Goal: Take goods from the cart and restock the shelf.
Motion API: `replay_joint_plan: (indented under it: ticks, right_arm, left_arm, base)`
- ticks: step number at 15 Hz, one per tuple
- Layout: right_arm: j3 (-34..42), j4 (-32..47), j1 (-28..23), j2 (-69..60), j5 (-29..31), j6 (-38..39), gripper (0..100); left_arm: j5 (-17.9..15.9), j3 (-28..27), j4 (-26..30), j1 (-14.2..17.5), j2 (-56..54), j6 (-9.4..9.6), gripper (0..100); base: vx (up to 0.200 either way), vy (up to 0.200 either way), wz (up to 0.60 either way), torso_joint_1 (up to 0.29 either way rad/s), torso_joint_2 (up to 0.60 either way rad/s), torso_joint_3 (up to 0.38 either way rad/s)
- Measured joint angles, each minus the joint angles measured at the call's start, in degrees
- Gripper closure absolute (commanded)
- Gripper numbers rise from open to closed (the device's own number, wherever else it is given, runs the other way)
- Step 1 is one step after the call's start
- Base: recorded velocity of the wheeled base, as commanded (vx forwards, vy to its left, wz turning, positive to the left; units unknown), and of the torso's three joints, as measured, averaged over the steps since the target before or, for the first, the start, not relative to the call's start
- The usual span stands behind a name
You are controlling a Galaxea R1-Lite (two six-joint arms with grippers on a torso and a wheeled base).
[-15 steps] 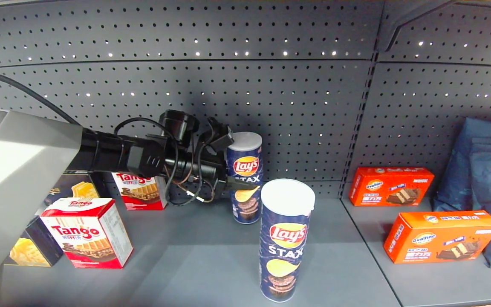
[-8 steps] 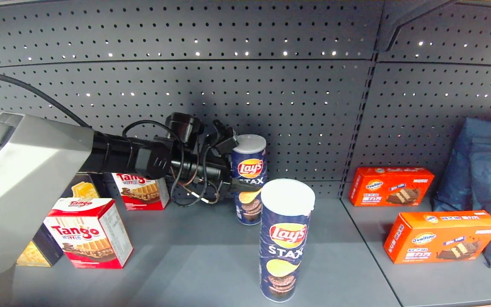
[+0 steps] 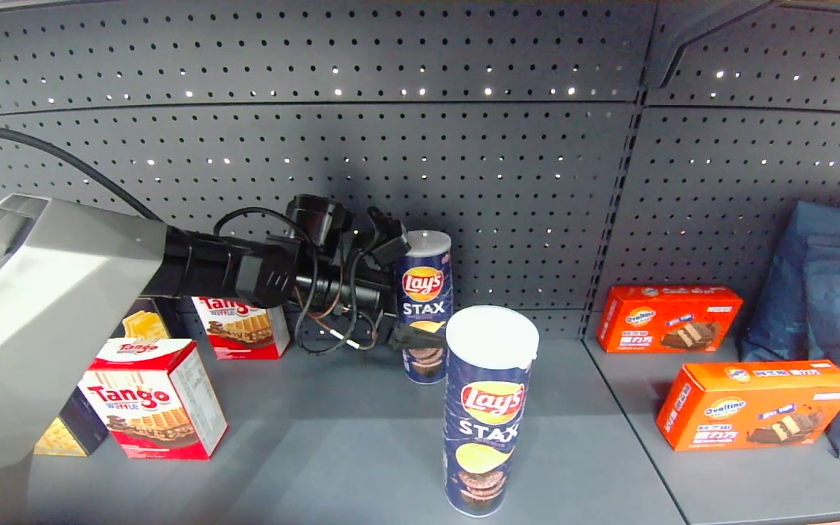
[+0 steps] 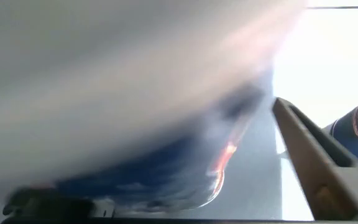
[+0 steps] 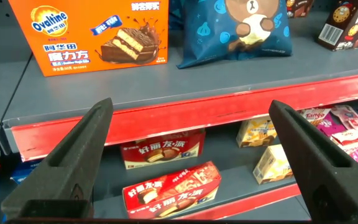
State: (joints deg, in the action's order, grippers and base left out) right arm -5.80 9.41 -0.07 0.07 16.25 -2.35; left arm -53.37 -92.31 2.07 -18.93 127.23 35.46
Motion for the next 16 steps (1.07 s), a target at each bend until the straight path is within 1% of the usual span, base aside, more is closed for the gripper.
replay_joint_plan:
  ticks: [2,5,7,10,11,13,15,16]
  right_arm:
    - [0.00,-0.02,0.00,0.00,0.00,0.00,0]
    - [0.00,-0.02,0.00,0.02,0.00,0.00,0]
    - [0.00,0.00,0.00,0.02,0.00,0.00,0]
    - [0.00,0.00,-0.04,0.02,0.00,0.09,0]
    - [0.00,-0.02,-0.02,0.02,0.02,0.11,0]
    - [0.00,0.00,0.02,0.02,0.00,0.11,0]
    - [0.00,0.00,0.00,0.02,0.02,0.12,0]
    - [0.00,0.00,0.00,0.02,0.02,0.15,0]
  left_arm:
    - [0.00,0.48,0.02,0.30,-0.15,0.09,0]
    - [0.02,2.06,0.04,2.05,-1.52,0.33,0]
    - [0.02,4.28,0.04,3.74,-3.11,1.71,0]
    - [0.02,6.61,0.02,5.07,-5.16,2.36,0]
    - [0.57,7.91,-0.07,5.38,-6.17,2.50,0]
    - [3.69,11.36,-0.24,6.27,-9.13,2.68,0]
    - [6.30,14.38,-0.55,6.49,-11.96,2.68,0]
    - [8.84,16.62,-0.74,6.51,-13.84,2.68,0]
  base:
    - [0.000,0.000,0.00,0.000,0.00,0.000]
    - [0.000,0.000,0.00,0.000,0.00,0.000]
    - [0.000,0.000,0.00,0.000,0.00,0.000]
    - [0.000,0.000,0.00,0.000,0.00,0.000]
    - [0.000,0.000,0.00,0.000,0.00,0.000]
    - [0.000,0.000,0.00,0.000,0.00,0.000]
    - [0.000,0.000,0.00,0.000,0.00,0.000]
    - [0.000,0.000,0.00,0.000,0.00,0.000]
